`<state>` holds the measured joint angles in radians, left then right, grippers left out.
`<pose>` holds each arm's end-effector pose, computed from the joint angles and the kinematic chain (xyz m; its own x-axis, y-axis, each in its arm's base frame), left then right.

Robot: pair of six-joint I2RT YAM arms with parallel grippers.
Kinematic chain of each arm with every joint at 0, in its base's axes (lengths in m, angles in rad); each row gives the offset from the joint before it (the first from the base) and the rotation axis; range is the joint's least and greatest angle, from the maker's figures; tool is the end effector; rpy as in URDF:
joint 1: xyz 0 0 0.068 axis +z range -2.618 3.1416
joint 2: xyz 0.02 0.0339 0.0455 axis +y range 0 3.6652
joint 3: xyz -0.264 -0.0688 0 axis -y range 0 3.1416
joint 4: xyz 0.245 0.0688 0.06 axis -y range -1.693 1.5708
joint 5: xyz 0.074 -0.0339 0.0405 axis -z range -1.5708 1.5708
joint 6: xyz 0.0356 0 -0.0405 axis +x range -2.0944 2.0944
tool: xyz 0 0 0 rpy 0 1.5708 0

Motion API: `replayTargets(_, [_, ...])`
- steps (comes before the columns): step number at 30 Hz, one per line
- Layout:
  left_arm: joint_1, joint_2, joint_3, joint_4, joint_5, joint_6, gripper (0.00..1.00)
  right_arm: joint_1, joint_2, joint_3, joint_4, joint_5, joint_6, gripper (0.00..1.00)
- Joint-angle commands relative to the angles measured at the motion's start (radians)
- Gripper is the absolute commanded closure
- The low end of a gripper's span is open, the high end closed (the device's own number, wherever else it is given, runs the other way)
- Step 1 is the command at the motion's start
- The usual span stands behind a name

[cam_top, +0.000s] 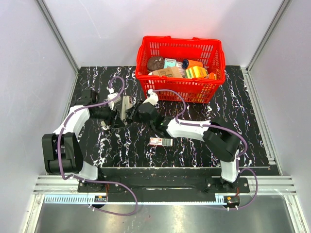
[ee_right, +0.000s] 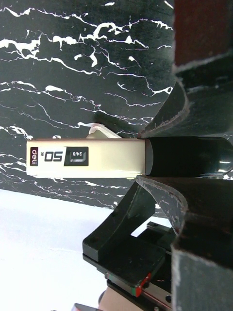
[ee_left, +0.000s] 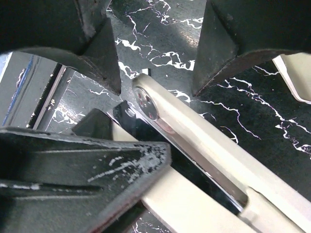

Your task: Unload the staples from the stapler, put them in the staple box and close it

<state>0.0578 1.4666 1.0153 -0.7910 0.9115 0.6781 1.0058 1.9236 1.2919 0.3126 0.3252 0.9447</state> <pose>0.2713 -0.0125 0.2325 -0.5984 0.3503 -0.7206 0.7635 0.5220 -0.3803 0.2488 0.3712 0.2312 -0.6153 0.4635 -0.6376 -0.2377 0.6621 0.7107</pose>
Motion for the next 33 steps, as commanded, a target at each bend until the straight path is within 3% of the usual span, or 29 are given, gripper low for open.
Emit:
replayTargets(1, [0.000, 0.012, 0.032, 0.052, 0.015, 0.012, 0.43, 0.020, -0.092, -0.002, 0.137, 0.031, 0.022, 1.00])
replayTargets(9, [-0.006, 0.028, 0.046, 0.104, -0.006, -0.035, 0.72, 0.025, -0.089, -0.016, 0.146, 0.005, 0.031, 1.00])
replayTargets(17, [-0.019, 0.003, 0.016, 0.223, -0.143, -0.095, 0.94, 0.025, -0.104, -0.063, 0.097, -0.051, 0.000, 1.00])
replayTargets(33, [-0.050, -0.086, -0.067, 0.433, -0.382, -0.071, 1.00, -0.001, -0.187, -0.147, 0.010, -0.193, -0.135, 1.00])
